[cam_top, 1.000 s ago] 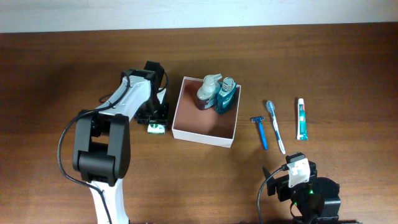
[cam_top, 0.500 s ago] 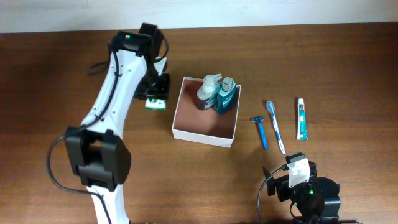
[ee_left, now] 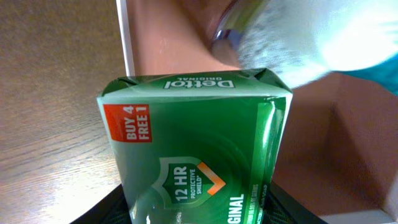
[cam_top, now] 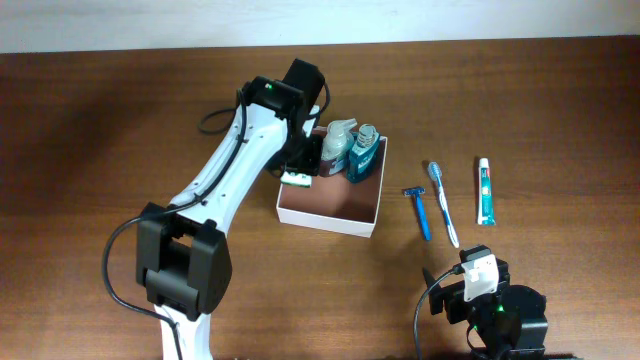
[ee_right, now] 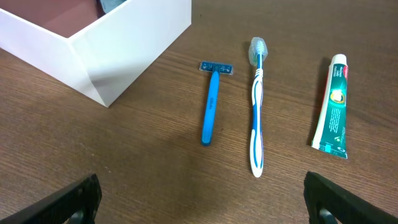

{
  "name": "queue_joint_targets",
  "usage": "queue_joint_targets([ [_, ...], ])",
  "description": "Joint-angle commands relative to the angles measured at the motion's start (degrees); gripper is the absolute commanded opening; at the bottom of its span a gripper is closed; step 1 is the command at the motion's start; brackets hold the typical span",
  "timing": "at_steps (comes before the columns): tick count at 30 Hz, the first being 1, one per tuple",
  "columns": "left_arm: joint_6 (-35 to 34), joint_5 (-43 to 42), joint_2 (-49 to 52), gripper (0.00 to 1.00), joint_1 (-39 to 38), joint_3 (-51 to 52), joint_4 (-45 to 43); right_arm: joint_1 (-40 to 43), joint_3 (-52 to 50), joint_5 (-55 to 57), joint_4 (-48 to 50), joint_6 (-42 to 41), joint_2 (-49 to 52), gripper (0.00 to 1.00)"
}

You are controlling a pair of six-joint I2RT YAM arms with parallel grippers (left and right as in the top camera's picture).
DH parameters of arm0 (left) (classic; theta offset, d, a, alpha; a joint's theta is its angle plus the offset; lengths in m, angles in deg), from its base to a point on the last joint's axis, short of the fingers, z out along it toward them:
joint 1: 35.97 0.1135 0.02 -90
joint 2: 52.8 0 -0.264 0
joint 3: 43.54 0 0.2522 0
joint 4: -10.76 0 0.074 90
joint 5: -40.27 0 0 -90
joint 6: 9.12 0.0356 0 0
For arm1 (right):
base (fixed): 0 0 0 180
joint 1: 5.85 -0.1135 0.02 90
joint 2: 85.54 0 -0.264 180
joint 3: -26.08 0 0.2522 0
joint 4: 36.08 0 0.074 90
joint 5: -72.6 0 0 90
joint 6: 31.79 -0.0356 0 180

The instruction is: Pack container

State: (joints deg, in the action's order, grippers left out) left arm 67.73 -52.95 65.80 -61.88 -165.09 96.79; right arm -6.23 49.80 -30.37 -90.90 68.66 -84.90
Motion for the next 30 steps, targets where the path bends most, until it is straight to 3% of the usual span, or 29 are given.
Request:
queue_joint_targets([
  [1, -1.4, -0.4, -0.2, 0.51, 0.1, 2.0, -1.6, 0.4, -0.3, 0.1, 0.2, -0.4, -0.4, 0.99],
  [2, -1.4, -0.4, -0.2, 0.57, 0.1, 2.0, -2.0, 0.4, -0.3, 0.1, 0.2, -0.4, -0.4, 0.99],
  [5, -1.4, -0.4, -0.4, 0.99, 0.2, 1.2, -1.9, 0.4, -0.3, 0.1, 0.2, -0.4, -0.4, 0.99],
  [10, -1.4, -0.4, -0.5, 0.99, 1.7, -4.7, 3.7, 0.4, -0.3, 0.1, 0.2, -0.4, -0.4, 0.99],
  [19, 0.5, 3.4, -5.0, 1.0, 8.2, -29.3, 24.5, 0.4, -0.3, 0.1, 0.2, -0.4, -0.4, 0.99],
  [27, 5.6, 5.7, -23.3, 0.99, 11.6, -30.3, 24.4, 0.4, -0.3, 0.1, 0.2, -0.4, -0.4, 0.99],
  [30, 5.9, 12.9, -32.9, 0.99, 11.8, -30.3, 24.4, 0.4, -0.3, 0.0, 0.5, -0.4, -0.4, 0.99],
])
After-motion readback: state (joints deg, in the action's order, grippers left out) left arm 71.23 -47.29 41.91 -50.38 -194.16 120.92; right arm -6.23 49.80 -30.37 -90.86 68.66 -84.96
